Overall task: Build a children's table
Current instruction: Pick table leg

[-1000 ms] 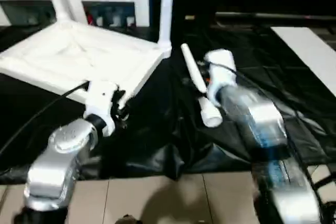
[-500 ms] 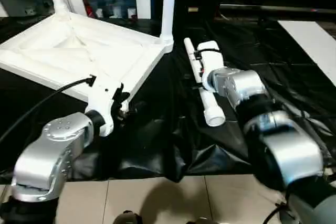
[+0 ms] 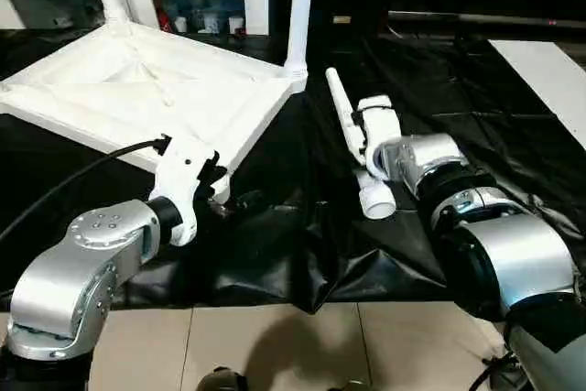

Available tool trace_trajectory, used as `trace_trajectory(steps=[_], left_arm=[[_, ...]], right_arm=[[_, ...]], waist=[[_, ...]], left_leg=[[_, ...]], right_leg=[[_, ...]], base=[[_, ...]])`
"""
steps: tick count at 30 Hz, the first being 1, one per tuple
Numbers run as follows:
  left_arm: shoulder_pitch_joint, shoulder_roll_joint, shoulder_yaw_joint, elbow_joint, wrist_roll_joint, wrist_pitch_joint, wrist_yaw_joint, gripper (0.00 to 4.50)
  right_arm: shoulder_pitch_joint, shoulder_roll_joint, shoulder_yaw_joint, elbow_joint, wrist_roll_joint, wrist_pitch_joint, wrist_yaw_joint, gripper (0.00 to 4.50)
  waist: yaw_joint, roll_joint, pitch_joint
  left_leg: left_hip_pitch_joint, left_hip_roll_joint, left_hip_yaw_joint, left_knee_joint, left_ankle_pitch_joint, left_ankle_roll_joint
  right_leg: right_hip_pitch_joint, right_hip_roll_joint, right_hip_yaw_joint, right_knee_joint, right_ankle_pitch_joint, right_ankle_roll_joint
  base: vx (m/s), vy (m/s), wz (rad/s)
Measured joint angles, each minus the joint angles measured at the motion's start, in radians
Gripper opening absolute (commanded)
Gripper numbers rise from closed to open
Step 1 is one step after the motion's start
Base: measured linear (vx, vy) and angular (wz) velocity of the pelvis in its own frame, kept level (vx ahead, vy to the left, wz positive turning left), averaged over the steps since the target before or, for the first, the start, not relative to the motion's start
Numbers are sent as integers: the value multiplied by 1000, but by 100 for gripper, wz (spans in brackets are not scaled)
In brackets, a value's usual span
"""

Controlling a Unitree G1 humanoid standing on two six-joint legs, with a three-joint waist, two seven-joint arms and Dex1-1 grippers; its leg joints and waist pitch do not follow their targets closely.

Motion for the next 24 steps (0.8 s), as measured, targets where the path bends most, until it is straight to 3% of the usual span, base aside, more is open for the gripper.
trace_trajectory(steps=[12, 19, 24], left_arm=[[0, 18, -19, -17, -17, 9, -11, 450], [-6, 23, -26, -17, -24, 9, -12, 450], [-14, 15, -27, -17, -26, 9, -1, 450]], right_arm=[[11, -8, -7, 24, -5, -2, 6, 242], [14, -25, -57, 38, 20, -20, -15, 192], [28, -59, -104, 37, 48, -34, -33, 184]], waist=[[1, 0, 0], [4, 0, 0], [4, 0, 0]], left_leg=[[-1, 1, 1, 0, 1, 1], [0, 1, 2, 0, 1, 1], [-1, 1, 2, 0, 1, 1]], right_leg=[[-1, 0, 0, 0, 0, 0], [-1, 0, 0, 0, 0, 0], [0, -1, 0, 0, 0, 0]], base=[[0, 0, 0], [0, 0, 0], [0, 0, 0]])
